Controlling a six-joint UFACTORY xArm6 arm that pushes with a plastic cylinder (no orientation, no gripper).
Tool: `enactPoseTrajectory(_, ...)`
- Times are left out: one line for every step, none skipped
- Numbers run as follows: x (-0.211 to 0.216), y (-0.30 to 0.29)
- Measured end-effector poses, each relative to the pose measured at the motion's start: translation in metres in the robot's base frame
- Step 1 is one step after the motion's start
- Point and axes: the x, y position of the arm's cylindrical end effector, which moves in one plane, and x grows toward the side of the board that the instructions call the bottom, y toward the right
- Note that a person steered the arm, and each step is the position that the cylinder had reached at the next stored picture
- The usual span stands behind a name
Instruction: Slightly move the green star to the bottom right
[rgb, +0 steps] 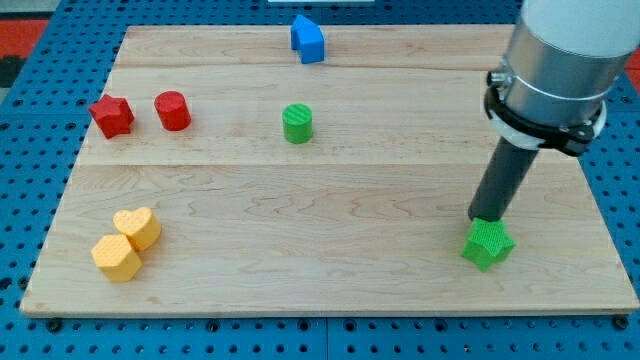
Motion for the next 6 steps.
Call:
enactPoseTrajectory(0.013,-0.007)
enactPoseTrajectory(-0.012,-0.033)
enactPoseTrajectory(0.022,-0.054)
enactPoseTrajectory(0.038,-0.056)
enactPoseTrajectory(0.043,-0.028)
enactPoseTrajectory(0.004,-0.111)
